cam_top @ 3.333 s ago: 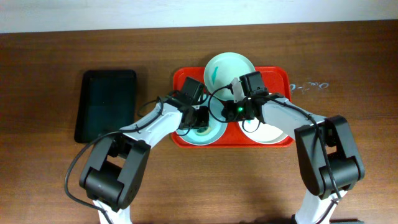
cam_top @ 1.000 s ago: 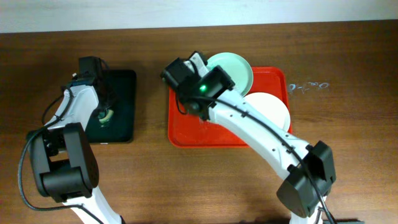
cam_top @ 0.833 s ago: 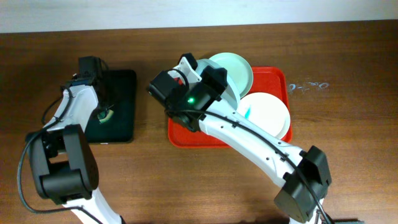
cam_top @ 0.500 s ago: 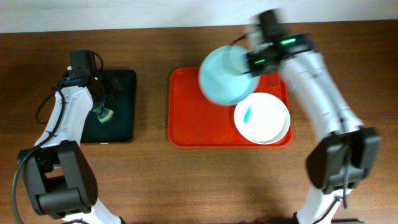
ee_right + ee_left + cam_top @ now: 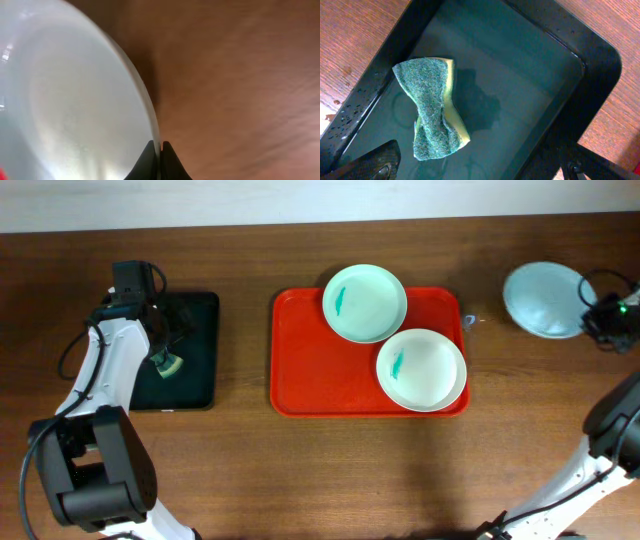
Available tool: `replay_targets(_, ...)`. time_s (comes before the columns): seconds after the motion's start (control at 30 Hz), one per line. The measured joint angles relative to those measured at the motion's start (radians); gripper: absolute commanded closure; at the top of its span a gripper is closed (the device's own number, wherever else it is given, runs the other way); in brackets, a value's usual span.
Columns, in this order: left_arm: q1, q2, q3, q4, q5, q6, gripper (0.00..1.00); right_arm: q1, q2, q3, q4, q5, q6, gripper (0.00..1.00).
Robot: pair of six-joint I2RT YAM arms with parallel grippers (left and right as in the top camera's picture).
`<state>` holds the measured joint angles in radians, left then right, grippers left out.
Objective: Clean dirty plates on tray and stack at the side
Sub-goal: 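Carry the plate right with the right gripper and set it beside the tray, then grasp the rim of the back plate with the right gripper and pull it forward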
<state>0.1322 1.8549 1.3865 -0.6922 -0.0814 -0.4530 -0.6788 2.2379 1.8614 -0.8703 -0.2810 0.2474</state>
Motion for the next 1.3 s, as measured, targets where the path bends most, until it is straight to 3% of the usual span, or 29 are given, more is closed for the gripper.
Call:
replay_targets(0.1, 0.0, 0.0, 0.0, 0.0, 0.0, 0.0, 0.02, 0.005, 0.0, -0.04, -0.005, 0.054, -0.03, 0.92)
replay_targets(0.13, 0.0, 0.0, 0.0, 0.0, 0.0, 0.0, 0.02, 0.013, 0.0, -0.075, -0.01, 0.078, -0.039, 0.76)
replay_targets(0.2, 0.0, 0.0, 0.0, 0.001, 0.0, 0.0, 0.02, 0.015, 0.0, -0.088, -0.021, 0.088, -0.044, 0.32)
replay_targets(0.23, 0.0, 0.0, 0.0, 0.0, 0.0, 0.0, 0.02, 0.015, 0.0, -0.088, -0.026, 0.093, -0.047, 0.27)
replay_targets(0.37, 0.0, 0.0, 0.0, 0.0, 0.0, 0.0, 0.04, 0.018, 0.0, -0.052, -0.103, 0.1, -0.046, 0.23)
replay_targets(0.47, 0.0, 0.0, 0.0, 0.0, -0.002, 0.0, 0.08, 0.07, -0.021, 0.063, -0.109, 0.076, -0.05, 0.15)
replay_targets(0.63, 0.0, 0.013, 0.0, 0.001, -0.036, 0.0, 0.09, 0.398, -0.068, 0.118, -0.068, -0.034, -0.259, 0.12)
replay_targets(0.73, 0.0, 0.063, 0.0, 0.0, -0.058, 0.0, 0.09, 0.607, -0.035, 0.118, -0.026, -0.015, -0.352, 0.18)
replay_targets(0.8, 0.002, 0.072, 0.0, -0.005, -0.07, 0.0, 0.08, 0.66, 0.007, 0.118, 0.005, -0.004, -0.368, 0.31)
replay_targets(1.0, 0.029, 0.072, 0.0, -0.019, -0.085, 0.0, 0.1, 0.734, 0.131, 0.117, 0.045, 0.014, -0.372, 0.41)
replay_targets(1.07, 0.031, 0.072, 0.0, -0.024, -0.087, 0.0, 0.1, 0.753, 0.145, 0.117, 0.069, 0.016, -0.356, 0.62)
replay_targets(1.13, 0.031, 0.072, 0.0, -0.031, -0.088, 0.0, 0.1, 0.769, 0.158, 0.117, 0.076, 0.018, -0.342, 0.7)
replay_targets(1.2, 0.031, 0.074, 0.0, -0.035, -0.088, 0.0, 0.1, 0.779, 0.17, 0.117, 0.079, 0.014, -0.327, 0.96)
replay_targets(1.3, 0.031, 0.098, 0.0, -0.035, -0.088, 0.002, 0.23, 0.78, 0.168, 0.12, 0.076, -0.002, -0.314, 0.96)
